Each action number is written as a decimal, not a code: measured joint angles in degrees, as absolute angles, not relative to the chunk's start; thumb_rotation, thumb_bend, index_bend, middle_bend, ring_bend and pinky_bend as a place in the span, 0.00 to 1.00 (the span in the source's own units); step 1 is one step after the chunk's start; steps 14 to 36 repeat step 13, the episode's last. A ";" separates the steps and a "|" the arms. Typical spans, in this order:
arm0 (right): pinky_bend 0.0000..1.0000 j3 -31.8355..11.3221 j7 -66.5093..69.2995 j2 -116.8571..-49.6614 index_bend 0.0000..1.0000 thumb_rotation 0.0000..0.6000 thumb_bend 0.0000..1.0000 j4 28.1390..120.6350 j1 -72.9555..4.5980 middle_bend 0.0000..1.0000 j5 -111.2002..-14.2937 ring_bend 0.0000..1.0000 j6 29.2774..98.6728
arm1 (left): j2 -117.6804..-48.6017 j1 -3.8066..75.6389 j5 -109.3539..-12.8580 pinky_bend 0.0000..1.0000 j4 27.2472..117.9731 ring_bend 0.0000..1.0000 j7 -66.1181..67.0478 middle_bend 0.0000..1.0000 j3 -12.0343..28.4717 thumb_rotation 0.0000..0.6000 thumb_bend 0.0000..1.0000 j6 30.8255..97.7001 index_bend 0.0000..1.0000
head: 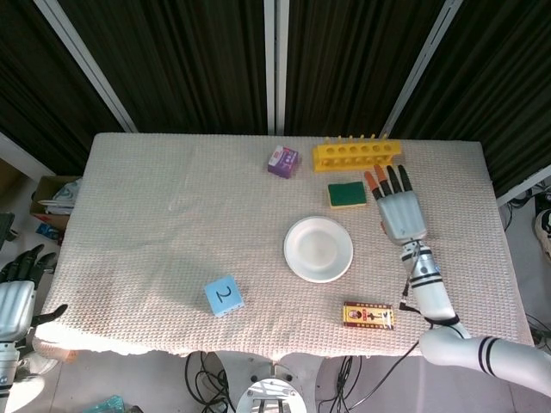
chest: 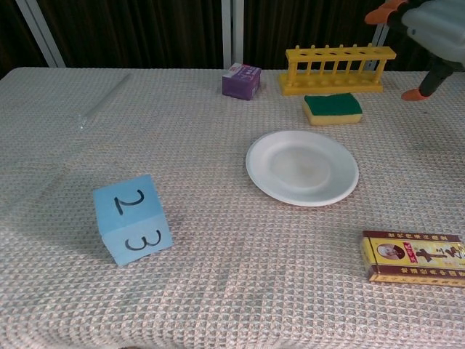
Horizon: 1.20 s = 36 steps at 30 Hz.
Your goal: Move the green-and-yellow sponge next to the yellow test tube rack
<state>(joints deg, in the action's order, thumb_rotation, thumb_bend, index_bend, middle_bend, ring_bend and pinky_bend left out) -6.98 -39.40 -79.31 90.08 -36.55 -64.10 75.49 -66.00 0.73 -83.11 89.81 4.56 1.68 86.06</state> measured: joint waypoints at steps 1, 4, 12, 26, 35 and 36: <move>0.00 -6.08 -37.83 -77.55 0.00 1.00 0.10 91.83 -34.44 0.07 -66.09 0.00 78.17 | -66.10 0.73 -83.16 0.16 89.82 0.08 4.79 0.07 1.80 1.00 0.00 86.36 0.17; 0.00 -2.72 -31.42 -72.44 0.00 1.00 0.13 95.66 -27.13 0.08 -72.55 0.00 86.37 | -66.57 0.72 -83.36 0.16 90.08 0.08 5.59 0.07 2.32 1.00 0.00 87.48 0.17; 0.00 5.27 -14.35 -66.98 0.00 1.00 0.16 95.49 -11.73 0.09 -84.03 0.00 99.90 | -67.29 1.10 -84.40 0.16 91.78 0.08 9.39 0.07 2.79 1.00 0.00 88.58 0.17; 0.00 5.75 -13.12 -66.97 0.00 1.00 0.16 94.74 -10.56 0.09 -85.10 0.00 100.77 | -67.28 1.18 -84.62 0.16 92.19 0.08 9.87 0.07 2.77 1.00 0.00 88.63 0.17; 0.00 5.75 -13.12 -66.97 0.00 1.00 0.16 94.74 -10.56 0.09 -85.10 0.00 100.77 | -67.28 1.18 -84.62 0.16 92.19 0.08 9.87 0.07 2.77 1.00 0.00 88.63 0.17; 0.00 5.75 -13.12 -66.97 0.00 1.00 0.16 94.74 -10.56 0.09 -85.10 0.00 100.77 | -67.28 1.18 -84.62 0.16 92.19 0.08 9.87 0.07 2.77 1.00 0.00 88.63 0.17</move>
